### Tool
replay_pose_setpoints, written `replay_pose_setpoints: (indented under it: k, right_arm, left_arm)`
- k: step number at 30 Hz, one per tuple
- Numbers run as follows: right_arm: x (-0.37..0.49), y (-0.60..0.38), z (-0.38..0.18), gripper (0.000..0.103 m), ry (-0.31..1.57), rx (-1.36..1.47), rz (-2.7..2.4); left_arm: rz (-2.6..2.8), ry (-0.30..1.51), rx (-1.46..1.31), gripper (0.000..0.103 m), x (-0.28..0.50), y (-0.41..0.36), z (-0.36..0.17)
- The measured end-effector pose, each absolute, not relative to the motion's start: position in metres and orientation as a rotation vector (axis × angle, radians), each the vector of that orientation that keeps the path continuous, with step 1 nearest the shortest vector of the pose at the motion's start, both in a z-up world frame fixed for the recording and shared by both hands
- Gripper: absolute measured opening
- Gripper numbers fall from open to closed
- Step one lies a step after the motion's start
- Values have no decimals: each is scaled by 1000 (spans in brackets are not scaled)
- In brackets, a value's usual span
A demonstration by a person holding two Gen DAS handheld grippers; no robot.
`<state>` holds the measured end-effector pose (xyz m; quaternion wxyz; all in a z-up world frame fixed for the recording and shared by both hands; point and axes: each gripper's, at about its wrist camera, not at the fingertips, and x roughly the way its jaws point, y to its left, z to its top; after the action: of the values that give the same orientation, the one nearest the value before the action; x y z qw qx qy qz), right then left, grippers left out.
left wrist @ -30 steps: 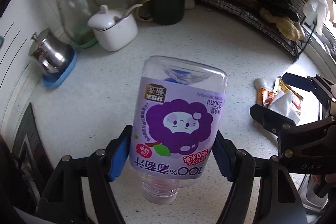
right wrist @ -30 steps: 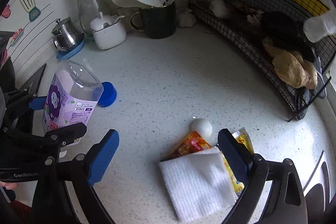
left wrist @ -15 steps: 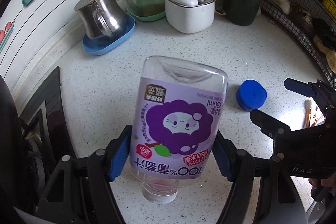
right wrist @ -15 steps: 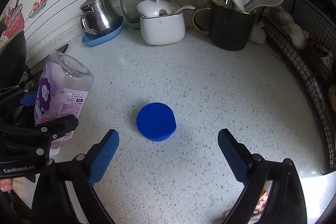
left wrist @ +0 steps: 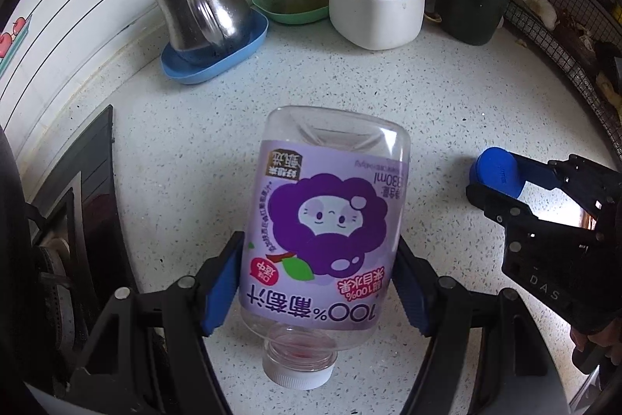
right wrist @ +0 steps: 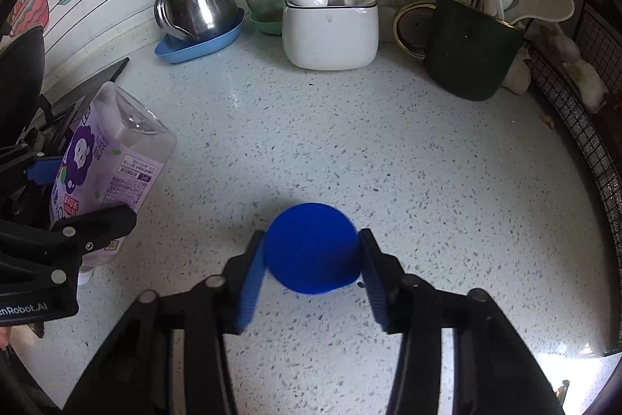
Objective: Collect trash
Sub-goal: 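Carry the bottle with the left gripper while the right carries the cap to the bucket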
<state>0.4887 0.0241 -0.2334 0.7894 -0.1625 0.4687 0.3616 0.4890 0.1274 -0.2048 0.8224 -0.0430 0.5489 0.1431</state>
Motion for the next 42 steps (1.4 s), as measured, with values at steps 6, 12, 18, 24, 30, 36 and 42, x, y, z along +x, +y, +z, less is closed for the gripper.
replay_pose_setpoints:
  k: [6, 12, 18, 24, 30, 36, 42]
  right_arm:
    - [463, 9, -220, 43, 1009, -338, 778]
    - [427, -8, -201, 43, 1015, -312, 760]
    - [384, -25, -178, 43, 989, -301, 741]
    - [323, -33, -160, 43, 964, -304, 739]
    - [262, -33, -159, 43, 990, -297, 751]
    - [207, -38, -161, 43, 1003, -314, 771]
    - [169, -46, -178, 43, 1043, -344, 790]
  left_arm:
    - [269, 1136, -118, 69, 463, 120, -194]
    - [238, 1106, -146, 69, 428, 112, -184]
    - [192, 1082, -153, 69, 382, 99, -172]
    - [173, 1070, -161, 69, 319, 96, -162]
    - [156, 1087, -152, 69, 254, 93, -160]
    - [143, 1102, -156, 69, 195, 85, -167]
    - [116, 1133, -167, 69, 150, 71, -184]
